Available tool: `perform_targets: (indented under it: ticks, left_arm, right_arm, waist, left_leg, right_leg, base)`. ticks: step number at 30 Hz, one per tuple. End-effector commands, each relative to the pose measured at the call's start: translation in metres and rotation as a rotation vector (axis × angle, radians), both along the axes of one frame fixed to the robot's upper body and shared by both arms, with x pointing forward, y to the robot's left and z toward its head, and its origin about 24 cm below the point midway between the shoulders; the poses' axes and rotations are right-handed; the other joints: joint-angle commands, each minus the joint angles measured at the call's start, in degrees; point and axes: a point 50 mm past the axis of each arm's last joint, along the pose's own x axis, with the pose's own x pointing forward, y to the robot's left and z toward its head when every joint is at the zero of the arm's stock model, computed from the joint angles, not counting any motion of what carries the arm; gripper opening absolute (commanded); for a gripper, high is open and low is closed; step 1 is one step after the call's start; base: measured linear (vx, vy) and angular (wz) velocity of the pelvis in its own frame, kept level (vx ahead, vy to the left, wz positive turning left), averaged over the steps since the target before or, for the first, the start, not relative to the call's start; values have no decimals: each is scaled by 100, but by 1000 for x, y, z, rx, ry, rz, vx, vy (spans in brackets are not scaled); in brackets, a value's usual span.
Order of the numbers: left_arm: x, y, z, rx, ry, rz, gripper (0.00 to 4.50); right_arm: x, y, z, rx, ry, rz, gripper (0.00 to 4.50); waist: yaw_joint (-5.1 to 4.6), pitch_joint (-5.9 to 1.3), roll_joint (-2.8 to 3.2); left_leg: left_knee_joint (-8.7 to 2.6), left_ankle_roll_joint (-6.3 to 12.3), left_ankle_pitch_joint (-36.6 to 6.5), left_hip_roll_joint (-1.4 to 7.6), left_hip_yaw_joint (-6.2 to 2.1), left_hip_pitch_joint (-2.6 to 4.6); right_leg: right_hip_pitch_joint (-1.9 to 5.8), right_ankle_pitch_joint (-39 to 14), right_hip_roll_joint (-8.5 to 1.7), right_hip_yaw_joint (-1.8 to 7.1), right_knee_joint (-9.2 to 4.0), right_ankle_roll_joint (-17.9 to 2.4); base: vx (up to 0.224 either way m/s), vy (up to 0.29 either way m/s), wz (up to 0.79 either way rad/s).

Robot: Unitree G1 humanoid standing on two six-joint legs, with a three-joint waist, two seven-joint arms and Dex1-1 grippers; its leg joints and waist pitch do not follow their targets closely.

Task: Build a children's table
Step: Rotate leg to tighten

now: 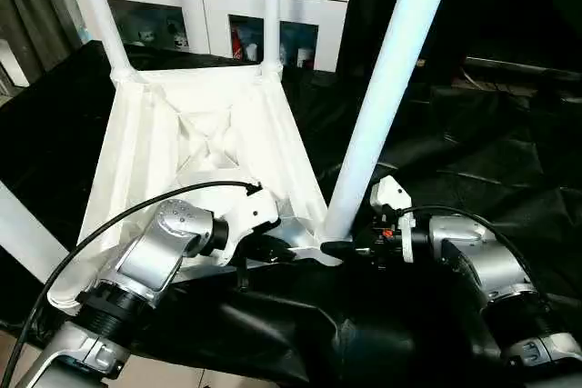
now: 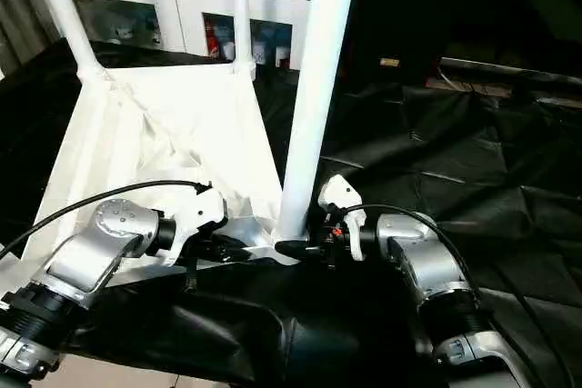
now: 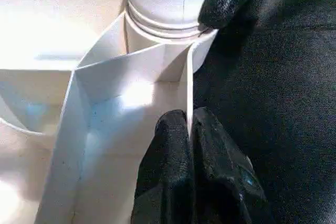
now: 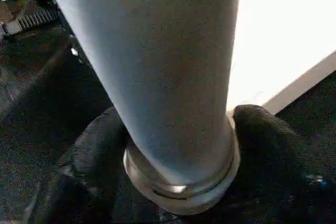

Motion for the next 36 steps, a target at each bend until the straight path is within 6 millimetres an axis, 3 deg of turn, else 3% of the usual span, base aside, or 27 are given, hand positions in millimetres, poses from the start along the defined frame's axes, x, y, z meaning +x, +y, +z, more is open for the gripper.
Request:
perform_targets:
  ticks: [1,3,5,8,9,15,16,17,18,19,22,23,25,28,31,36]
  left_arm:
    - [-4,-11,-8,-93,54,8,0]
    - [-1,-13,-8,-103,46,35,0]
    - [9,-22,-8,-139,16,120,0]
    - [15,-31,-8,-157,-9,169,0]
    - [19,-41,-9,-179,-18,206,0]
    - [24,-66,-12,-195,-21,237,0]
    - [23,-69,-14,-179,-20,212,0]
    - [21,-69,-16,-165,-18,195,0]
    - [21,-69,-16,-162,-18,191,0]
    - [20,-69,-17,-153,-15,178,0]
    - [14,-61,-23,-97,9,116,0]
    - [12,-59,-25,-85,13,103,0]
    - [9,-53,-27,-62,25,64,0]
    - [5,-46,-27,-52,35,19,0]
    - [-1,-34,-23,-51,50,-62,0]
    - [-8,-19,-21,-16,63,-135,0]
  right_arm:
    - [-2,5,0,32,15,5,300]
    - [-2,6,-3,33,12,-17,281]
    - [2,12,-15,7,-6,-172,268]
    - [7,17,-24,-18,-13,-302,262]
    - [11,22,-29,-15,-6,-414,262]
    - [11,53,-31,25,-4,-459,262]
    - [11,60,-29,57,-3,-436,262]
    - [10,63,-27,83,8,-424,262]
    - [10,63,-26,89,11,-422,295]
    - [10,63,-25,106,16,-418,329]
    - [11,54,-19,127,19,-365,338]
    - [10,51,-18,119,14,-350,364]
    - [9,41,-15,92,-4,-288,364]
    - [6,28,-10,68,-8,-198,364]
    - [3,12,-3,39,-7,-102,364]
    - [0,-1,2,4,-4,-15,364]
  waist:
    - [2,-304,-87]
    - [5,-298,-90]
    - [1,-281,-95]
    - [-33,-249,-95]
    - [-56,-261,-79]
    - [-79,-263,-66]
    - [-74,-261,-43]
    - [-81,-261,-57]
    - [-77,-261,-53]
    - [-76,-262,-50]
    - [-73,-277,-49]
    - [-69,-279,-39]
    - [-59,-298,-47]
    - [-36,-332,-70]
    - [-1,-340,-81]
    - [46,-315,-59]
  left_leg:
    - [-304,365,-1070,84,-6,46]
    - [-307,350,-1101,84,-8,46]
    - [-310,291,-1188,72,0,48]
    - [-353,8,-1687,58,-42,57]
    - [-356,-35,-1731,47,-48,51]
    - [-358,2,-1980,50,-52,85]
    - [-370,15,-1979,50,-61,65]
    - [-373,37,-1988,46,-61,50]
    - [-376,43,-2009,55,-65,59]
    - [-377,45,-2008,58,-67,61]
    - [-387,71,-1939,68,-76,29]
    - [-387,66,-1898,73,-73,37]
    - [-380,83,-1770,85,-74,36]
    - [-331,275,-1303,86,-37,38]
    - [-295,484,-994,84,-9,35]
    - [-325,430,-1164,120,-12,68]
  right_leg:
    - [230,-932,-148,92,-334,-1274]
    - [226,-1019,-149,92,-344,-1251]
    - [204,-1239,-150,101,-378,-1192]
    - [170,-2184,-171,88,-456,-924]
    - [161,-2264,-156,93,-462,-828]
    - [113,-2250,-143,99,-510,-767]
    - [129,-2258,-150,98,-507,-758]
    - [136,-2297,-145,95,-516,-717]
    - [132,-2328,-152,98,-519,-708]
    - [131,-2322,-156,98,-521,-711]
    - [162,-2133,-160,97,-492,-754]
    - [152,-2033,-158,99,-490,-780]
    - [178,-1616,-143,91,-444,-894]
    - [231,-712,-133,87,-362,-1182]
    - [252,-254,-139,91,-313,-1351]
    - [228,-574,-150,84,-329,-1392]
  base:
    - [0,0,0]
    - [0,0,0]
    - [0,0,0]
    - [0,0,0]
    - [0,0,0]
    - [0,0,0]
    - [0,0,0]
    - [0,0,0]
    - [0,0,0]
    - [0,0,0]
    - [0,0,0]
    - [0,0,0]
    - [0,0,0]
    - [0,0,0]
    - [0,0,0]
    - [0,0,0]
